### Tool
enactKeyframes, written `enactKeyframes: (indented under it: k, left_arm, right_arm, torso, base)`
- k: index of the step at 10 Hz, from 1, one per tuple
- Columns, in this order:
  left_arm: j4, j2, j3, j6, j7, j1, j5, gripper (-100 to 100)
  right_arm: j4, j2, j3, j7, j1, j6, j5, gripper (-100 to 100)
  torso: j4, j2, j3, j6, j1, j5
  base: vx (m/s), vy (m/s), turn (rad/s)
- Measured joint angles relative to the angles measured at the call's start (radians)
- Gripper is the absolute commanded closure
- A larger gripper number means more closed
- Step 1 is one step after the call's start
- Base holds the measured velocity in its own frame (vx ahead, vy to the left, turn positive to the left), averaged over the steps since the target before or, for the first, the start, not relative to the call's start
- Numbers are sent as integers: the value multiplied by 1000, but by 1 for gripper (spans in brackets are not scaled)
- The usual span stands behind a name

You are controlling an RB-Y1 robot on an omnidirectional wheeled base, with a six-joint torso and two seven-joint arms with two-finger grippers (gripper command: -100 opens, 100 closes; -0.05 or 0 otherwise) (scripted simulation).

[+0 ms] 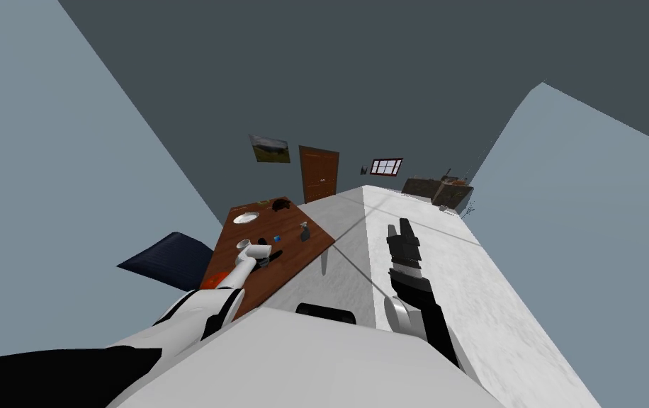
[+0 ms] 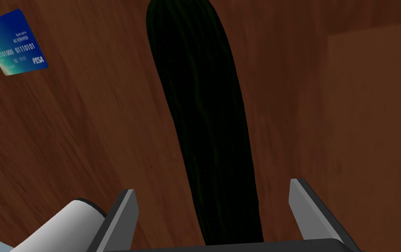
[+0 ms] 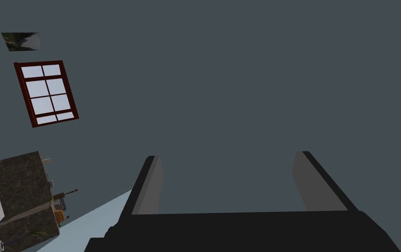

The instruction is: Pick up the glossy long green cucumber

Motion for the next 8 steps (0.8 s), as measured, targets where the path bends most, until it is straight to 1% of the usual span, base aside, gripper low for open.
enactKeyframes:
  k: [1,2,5,6,7,8]
  left_arm:
    - [0,0,0,2,-1,1,0,0]
    - [0,0,0,2,-1,1,0,-100]
    - [33,-13,0,-48,-6,15,-5,-100]
    - [55,-15,1,-70,-10,14,-5,-100]
    - [58,-15,1,-75,-11,14,-4,100]
    - [59,-16,1,-73,-11,16,-4,100]
  right_arm:
    - [0,0,0,0,0,0,0,0]
    - [0,0,0,0,0,0,0,0]
    - [0,0,0,0,0,0,0,0]
    - [0,0,0,0,0,0,0,0]
    - [0,0,0,0,0,0,0,0]
    - [0,0,0,0,0,0,0,0]
  torso:
    - [0,1,1,0,-1,0]
    - [0,2,1,0,-1,0]
    - [0,-3,-1,0,0,0]
    - [-1,-3,-1,0,0,0]
    - [0,-1,0,0,0,0]
    - [1,0,0,1,1,0]
  base:
    - [0,0,0]
    - [41,13,24]
    - [72,25,25]
    - [29,10,3]
    - [0,0,0]
    - [0,0,0]
